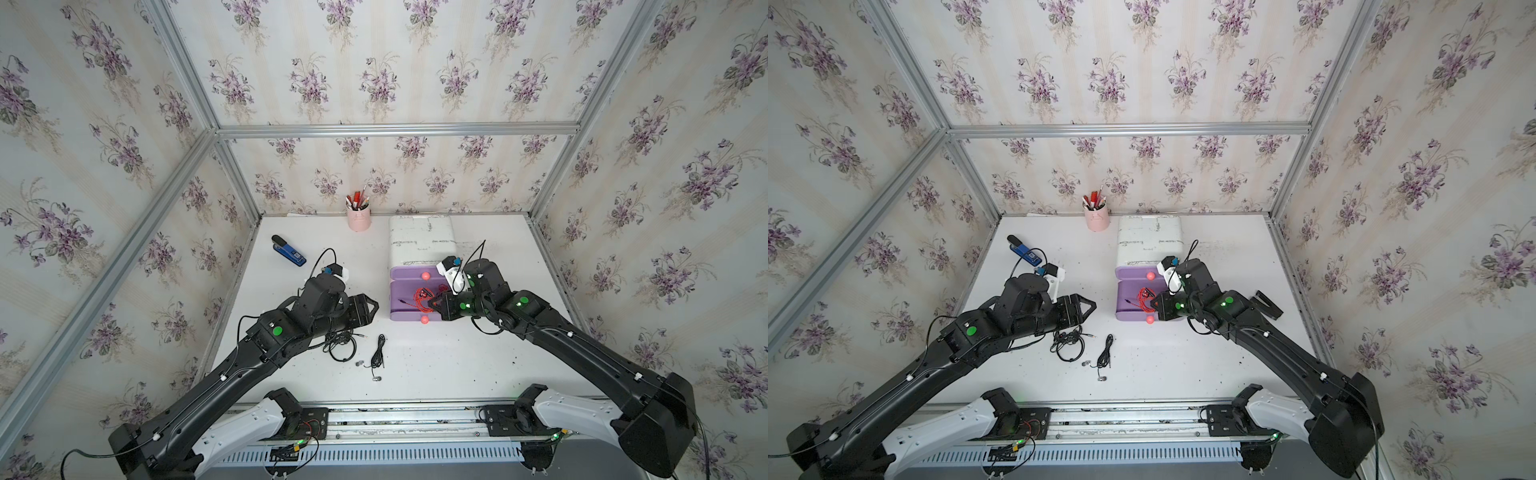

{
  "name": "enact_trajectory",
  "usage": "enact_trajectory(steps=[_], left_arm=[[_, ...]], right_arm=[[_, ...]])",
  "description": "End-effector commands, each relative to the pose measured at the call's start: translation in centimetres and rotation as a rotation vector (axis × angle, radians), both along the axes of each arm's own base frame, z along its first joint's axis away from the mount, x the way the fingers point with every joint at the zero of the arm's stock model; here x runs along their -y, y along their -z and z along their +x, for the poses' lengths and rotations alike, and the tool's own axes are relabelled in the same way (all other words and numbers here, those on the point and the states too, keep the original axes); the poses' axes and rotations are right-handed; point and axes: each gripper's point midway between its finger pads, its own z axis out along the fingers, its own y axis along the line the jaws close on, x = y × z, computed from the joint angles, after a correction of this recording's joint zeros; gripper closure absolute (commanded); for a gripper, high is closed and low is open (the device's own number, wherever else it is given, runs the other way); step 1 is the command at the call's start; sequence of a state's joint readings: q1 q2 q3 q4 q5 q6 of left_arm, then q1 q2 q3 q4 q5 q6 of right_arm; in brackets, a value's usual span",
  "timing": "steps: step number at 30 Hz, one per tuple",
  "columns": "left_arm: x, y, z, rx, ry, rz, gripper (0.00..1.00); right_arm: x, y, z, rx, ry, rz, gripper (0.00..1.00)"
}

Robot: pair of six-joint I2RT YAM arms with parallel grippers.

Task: Place the wired earphones into the drawer by color
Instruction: Place the wired earphones in the drawer.

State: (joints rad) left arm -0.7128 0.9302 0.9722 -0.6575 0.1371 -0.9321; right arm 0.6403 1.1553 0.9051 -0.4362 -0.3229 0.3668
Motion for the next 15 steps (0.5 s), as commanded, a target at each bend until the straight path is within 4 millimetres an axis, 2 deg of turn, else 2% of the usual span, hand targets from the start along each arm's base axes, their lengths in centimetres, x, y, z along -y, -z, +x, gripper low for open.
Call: enact_trajectory(steps=[1,15], left_arm=[[0.0,-0.1,0.3,0.017,-0.004,0.004,0.31],[-0.5,1.1,0.2,0.0,-0.023,0.024,0.31]], right_arm=[[-0.3,-0.1,0.4,0.018,-0.006,0.013,1.0],[0.2,0.5,1.8,0.007,0.031,0.003,1.0]])
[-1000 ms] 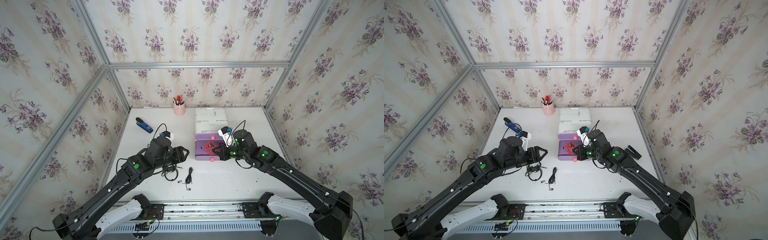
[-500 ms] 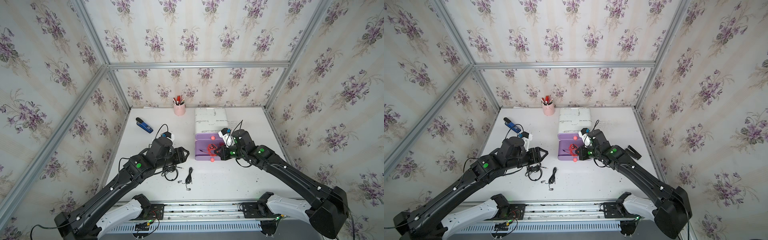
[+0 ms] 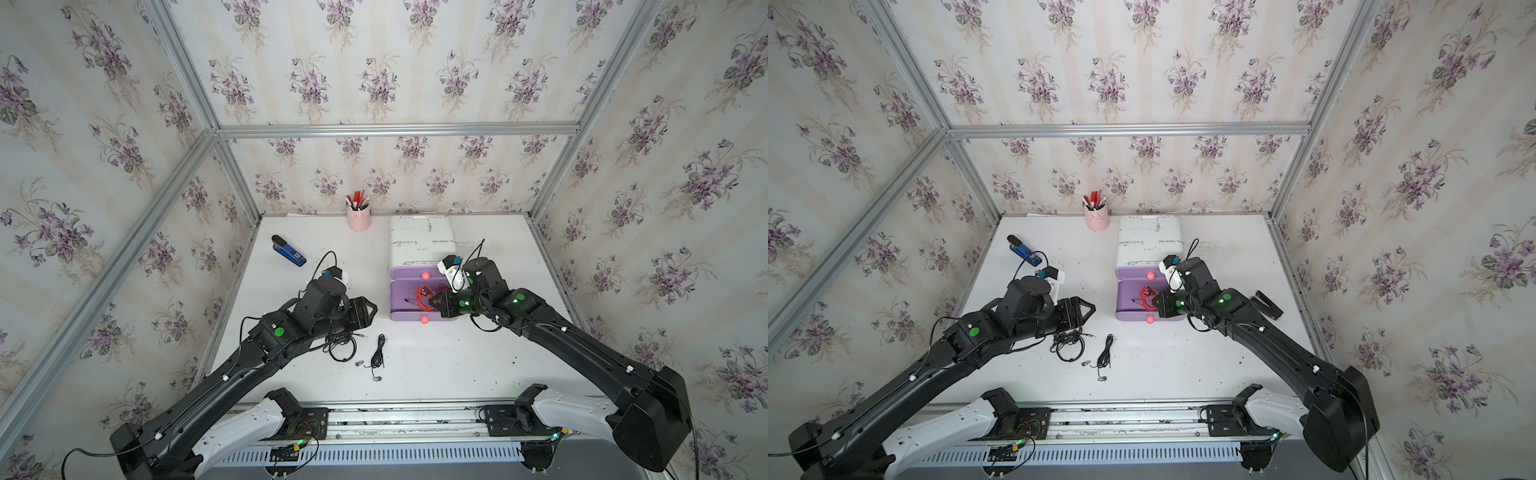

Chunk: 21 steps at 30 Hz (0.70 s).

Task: Place the wired earphones into the drawer by color
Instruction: Place the wired earphones in the drawer.

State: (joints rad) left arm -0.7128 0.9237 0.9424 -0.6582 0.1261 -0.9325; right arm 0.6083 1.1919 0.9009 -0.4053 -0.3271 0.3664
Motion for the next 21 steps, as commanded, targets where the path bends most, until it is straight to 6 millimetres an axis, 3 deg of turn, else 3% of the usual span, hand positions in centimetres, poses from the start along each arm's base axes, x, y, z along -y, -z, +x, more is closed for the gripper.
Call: enact_trajectory(steps=[1,15,21], left_arm=[[-0.2,0.0,0.3,0.015,-0.014,0.004,0.31],[-0.6,1.1,0.1,-0.003,-0.023,0.022,0.31],[-0.1,1.6,-0.1,-0.011,-0.002,0.006,0.31]], right_arm=[[-0.1,-0.2,0.6,0.015,0.006,0.004,1.0],[0.8,2.5,1.5,-0.02,0.046,-0.087,1.0],[1.0,2.9,1.6,-0.016,0.051,-0.099,0.91]])
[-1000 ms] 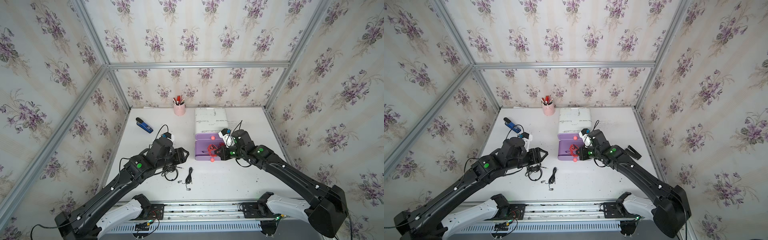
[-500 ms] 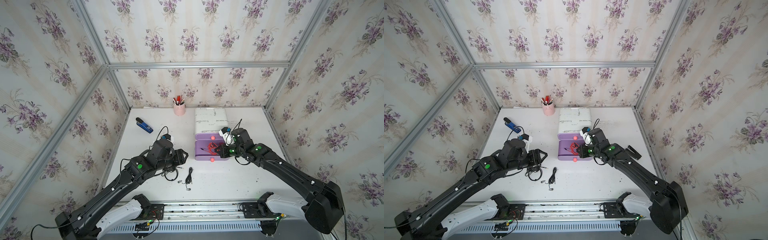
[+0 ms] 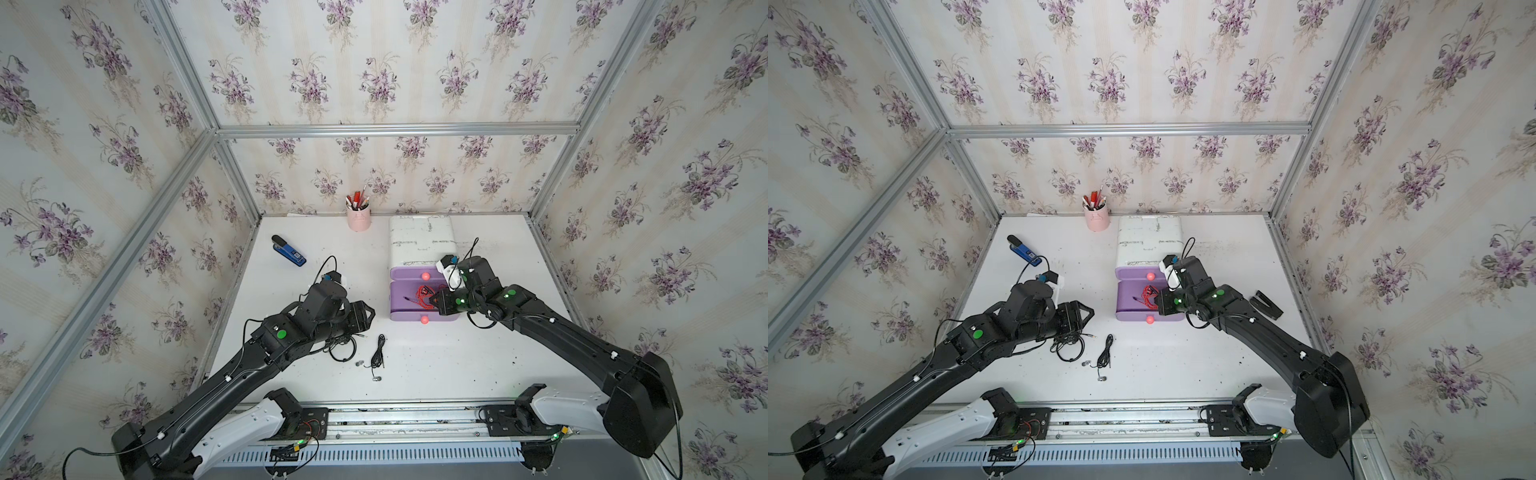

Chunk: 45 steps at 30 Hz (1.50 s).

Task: Place the wired earphones into the drawer by color
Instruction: Place the wired earphones in the drawer, then close the drawer in the storage box.

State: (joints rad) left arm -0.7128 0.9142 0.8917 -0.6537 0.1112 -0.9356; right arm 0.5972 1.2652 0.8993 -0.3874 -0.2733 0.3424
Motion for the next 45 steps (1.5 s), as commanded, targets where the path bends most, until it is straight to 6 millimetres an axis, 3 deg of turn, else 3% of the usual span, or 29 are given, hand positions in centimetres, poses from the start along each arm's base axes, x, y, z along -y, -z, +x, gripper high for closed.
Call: enact_trajectory(steps=[1,8,14,20,26,30,32,36,41,45], left_arm=[[0.7,-0.2,0.2,0.009,0.017,-0.029,0.31],[1.3,0.5,0.1,-0.009,0.04,-0.045,0.31],[1.9,0.4,0.0,-0.006,0.067,-0.064,0.31],[4.2,0.9,-0.4,-0.011,0.145,-0.161,0.31],[6.9,2.4,-1.7,-0.013,0.21,-0.197,0.32],[8.8,3.7,-2.7,-0.015,0.223,-0.207,0.39],[9.5,4.5,-3.0,-0.023,0.22,-0.207,0.48],[10.9,5.9,-3.4,-0.038,0.201,-0.198,0.66],[11.3,8.2,-3.4,-0.054,0.098,-0.128,0.83],[11.7,9.4,-2.7,-0.039,0.007,-0.175,0.96]], right_arm=[[0.5,0.7,0.2,-0.006,0.02,-0.029,0.89],[0.4,0.6,0.2,-0.004,0.013,-0.026,0.72],[0.4,-0.3,0.2,0.009,0.012,-0.016,0.67],[0.5,-2.1,0.3,0.045,0.013,-0.008,0.62],[0.7,-4.8,0.3,0.093,0.013,0.011,0.62],[0.2,-8.2,0.3,0.155,-0.007,0.068,0.62],[0.1,-10.2,0.6,0.205,-0.005,0.087,0.59],[1.0,-13.5,3.2,0.289,0.061,0.054,0.56],[2.0,-15.5,8.4,0.308,0.134,0.117,0.61],[2.4,-17.0,12.4,0.34,0.183,0.182,0.62]])
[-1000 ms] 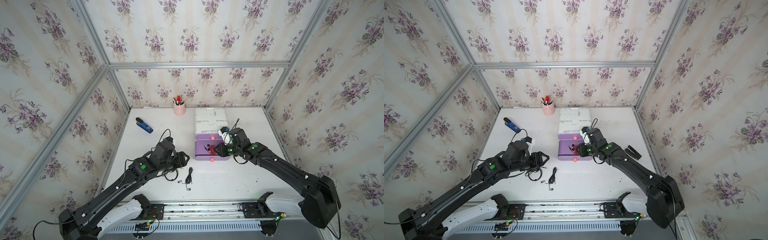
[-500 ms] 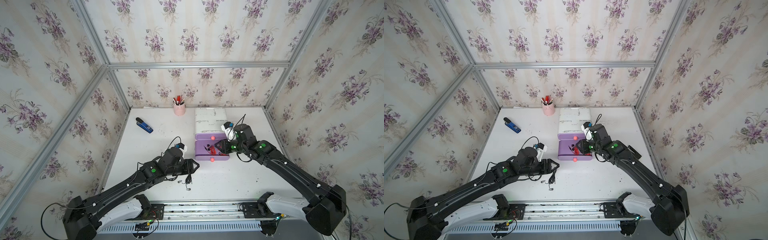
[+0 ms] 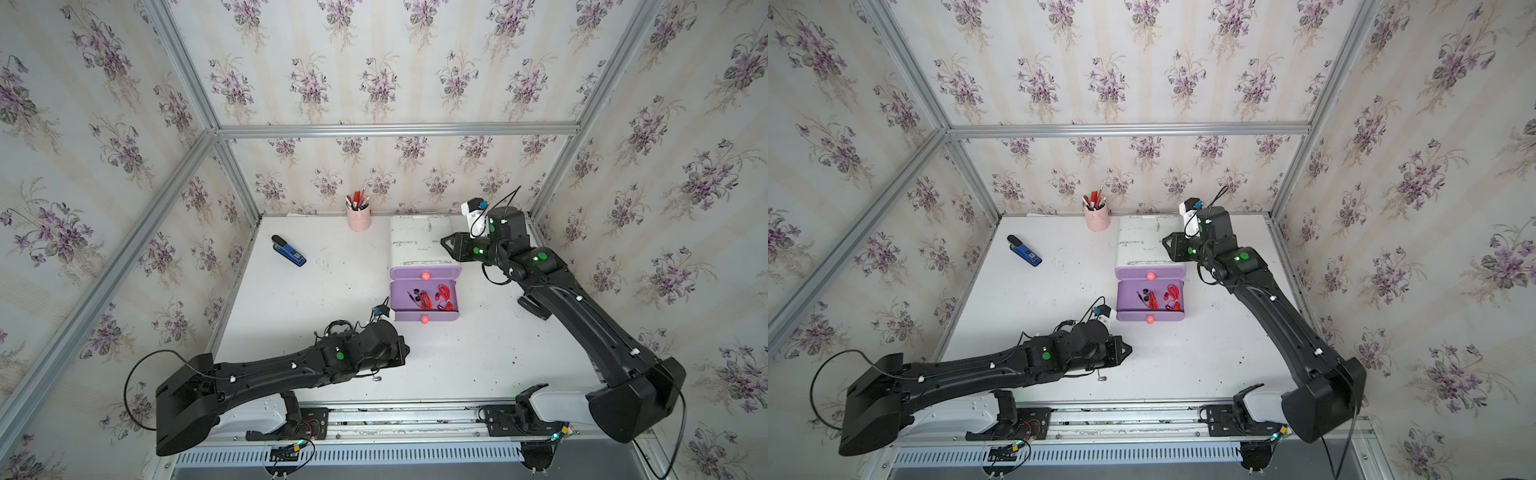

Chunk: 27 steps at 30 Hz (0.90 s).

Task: Place the wired earphones into the drawer by color
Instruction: Close the drawer in the storage box.

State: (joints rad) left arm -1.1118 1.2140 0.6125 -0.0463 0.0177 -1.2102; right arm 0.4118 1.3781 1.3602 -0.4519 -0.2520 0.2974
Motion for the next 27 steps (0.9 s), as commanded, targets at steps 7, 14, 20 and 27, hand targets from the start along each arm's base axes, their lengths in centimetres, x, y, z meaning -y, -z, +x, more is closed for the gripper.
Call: enact_trajectory(steps=[7,14,20,27], left_arm=[[1.1,-0.1,3.4,0.065,-0.2,-0.091,1.0],[1.7,-0.3,4.5,0.081,-0.232,-0.072,1.0],[1.5,0.0,5.0,0.092,-0.264,-0.058,1.0],[1.1,-0.8,6.1,0.147,-0.303,-0.048,1.0]], right_arm=[[1.1,-3.7,9.6,0.083,0.066,0.139,0.53],[1.1,-0.7,16.6,0.026,0.066,0.096,0.41],[0.5,2.4,19.4,-0.031,0.041,0.071,0.41],[0.8,5.1,19.7,-0.068,0.034,0.014,0.41]])
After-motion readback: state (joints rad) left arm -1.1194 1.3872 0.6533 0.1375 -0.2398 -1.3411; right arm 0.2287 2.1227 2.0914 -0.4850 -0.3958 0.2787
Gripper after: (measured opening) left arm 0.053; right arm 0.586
